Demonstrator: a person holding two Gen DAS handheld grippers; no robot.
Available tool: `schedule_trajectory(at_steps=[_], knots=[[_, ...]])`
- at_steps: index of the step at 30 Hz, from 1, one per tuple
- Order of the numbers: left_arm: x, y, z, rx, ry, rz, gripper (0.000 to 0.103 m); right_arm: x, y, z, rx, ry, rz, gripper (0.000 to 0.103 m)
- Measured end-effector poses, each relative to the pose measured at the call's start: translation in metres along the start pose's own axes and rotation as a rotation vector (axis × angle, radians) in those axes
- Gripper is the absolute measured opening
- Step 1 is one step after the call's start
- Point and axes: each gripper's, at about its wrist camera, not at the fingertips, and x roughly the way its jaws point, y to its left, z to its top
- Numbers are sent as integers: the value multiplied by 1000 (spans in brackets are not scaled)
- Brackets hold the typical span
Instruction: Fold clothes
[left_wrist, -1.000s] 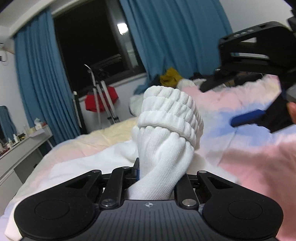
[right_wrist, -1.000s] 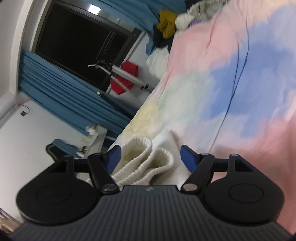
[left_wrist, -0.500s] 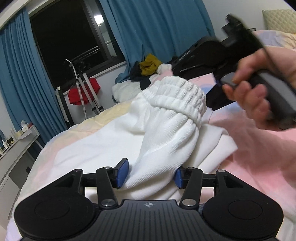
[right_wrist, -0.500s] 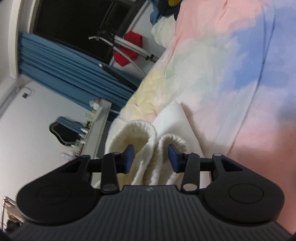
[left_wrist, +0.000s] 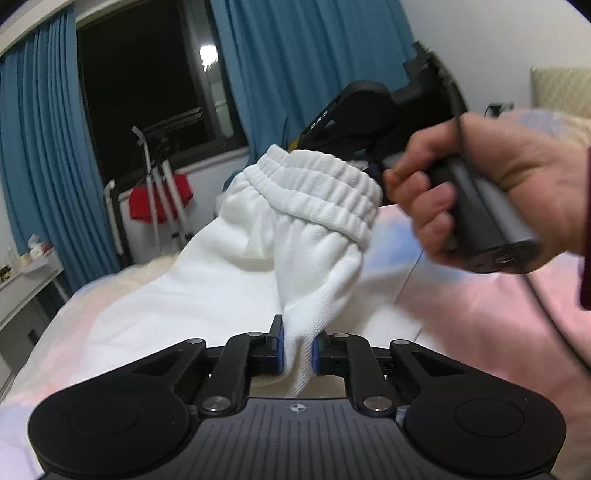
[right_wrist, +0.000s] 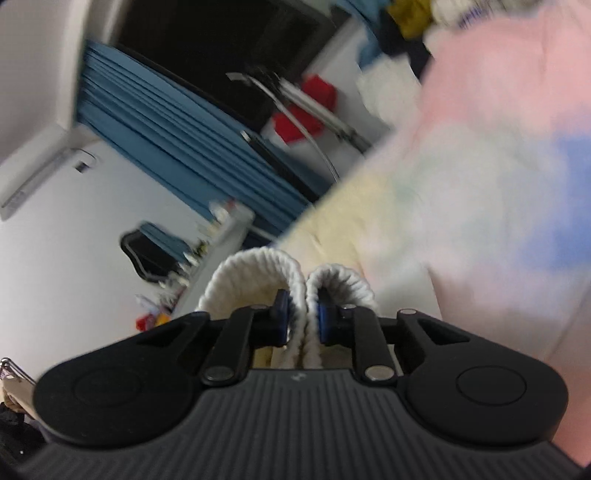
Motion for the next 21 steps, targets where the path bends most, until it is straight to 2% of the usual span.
schedule_trajectory(at_steps=[3,7,10,13,15,18,19,20,21], knots=[[15,-3,3,-24,27,-44,11,-2,-13,12,-20,-25,-61,18],[28,-5,-6,-42,76,-70,11,11,-63,-2,68,44,-190,19],[21,-3,-4,-62,72,-70,11,9,-75,-7,146,34,-170,19],[10,-1,-3,-88,68,-69,13,-2,-63,-9,113,31,-182,22],[-3,-1,-4,-112,65,-61,19,-10,-52,-10,79,30,-194,23],[-16,7,0,-125,46,-39,31,-30,-37,-16,43,0,-245,36],[-21,10,2,-126,36,-30,43,-36,-37,-19,37,-17,-263,47],[-26,14,3,-126,31,-16,49,-43,-36,-22,37,-35,-272,56],[-32,18,3,-127,27,0,52,-50,-34,-24,42,-54,-278,61]])
